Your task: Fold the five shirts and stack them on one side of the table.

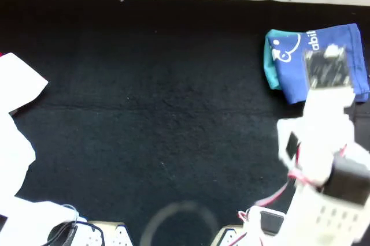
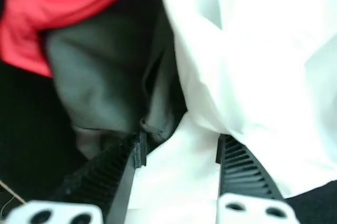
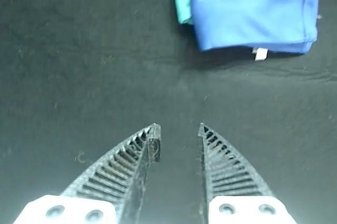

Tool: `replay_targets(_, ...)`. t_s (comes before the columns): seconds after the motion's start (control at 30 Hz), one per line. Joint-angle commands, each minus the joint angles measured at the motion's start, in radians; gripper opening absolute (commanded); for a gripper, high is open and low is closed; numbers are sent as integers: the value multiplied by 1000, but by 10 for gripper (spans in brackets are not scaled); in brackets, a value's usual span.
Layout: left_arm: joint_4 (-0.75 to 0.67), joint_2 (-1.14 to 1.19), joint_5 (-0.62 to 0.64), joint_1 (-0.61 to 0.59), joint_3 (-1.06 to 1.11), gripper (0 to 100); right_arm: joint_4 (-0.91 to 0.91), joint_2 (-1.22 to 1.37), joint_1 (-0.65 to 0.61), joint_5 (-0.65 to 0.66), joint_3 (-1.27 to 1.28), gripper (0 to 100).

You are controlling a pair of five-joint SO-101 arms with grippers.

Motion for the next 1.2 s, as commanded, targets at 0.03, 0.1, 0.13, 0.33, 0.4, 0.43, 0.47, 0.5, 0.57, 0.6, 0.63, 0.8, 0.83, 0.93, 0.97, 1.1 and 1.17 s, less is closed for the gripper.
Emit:
replay_targets(0.03, 44, 39, -9, 70, -16, 224, -39, -173, -7, 9, 214, 122)
replay_targets(0.1, 46, 70, -9, 88, -21, 224, -61, -216, -7, 9, 283, 122)
replay_targets(0.13, 46, 81, -9, 96, -21, 224, -67, -229, -7, 9, 311, 122)
replay_targets(0.33, 71, 108, -9, 140, -16, 224, -65, -242, -2, 9, 415, 122)
replay_targets(0.4, 127, 101, -9, 162, -18, 216, -67, -242, -5, 9, 424, 122)
replay_targets(0.43, 170, 101, -9, 176, -25, 190, -67, -242, -5, 9, 424, 122)
replay_targets(0.47, 210, 101, -9, 193, -35, 140, -73, -242, -5, 8, 421, 122)
replay_targets(0.5, 245, 101, -9, 211, -47, 75, -85, -242, -5, 8, 421, 122)
replay_targets(0.57, 316, 101, -8, 246, -61, 9, -105, -242, -5, 8, 423, 122)
replay_targets(0.6, 347, 101, -6, 268, -65, 28, -114, -242, -5, 5, 424, 122)
replay_targets(0.63, 379, 99, -5, 288, -70, 11, -117, -242, -5, 5, 424, 122)
replay_targets(0.8, 511, 48, 61, 423, -88, 9, -122, -242, -7, 3, 426, 122)
replay_targets(0.83, 542, 22, 84, 456, -96, 9, -122, -242, -7, 3, 426, 122)
replay_targets(0.93, 626, -81, 141, 588, -99, 9, -124, -242, -7, 2, 426, 122)
replay_targets(0.97, 649, -116, 161, 639, -97, 9, -124, -242, -7, 2, 427, 122)
replay_targets(1.1, 715, -260, 261, 880, -101, 8, -124, -242, -7, 2, 441, 122)
replay_targets(1.17, 723, -332, 308, 1013, -101, 8, -124, -242, -7, 2, 470, 122)
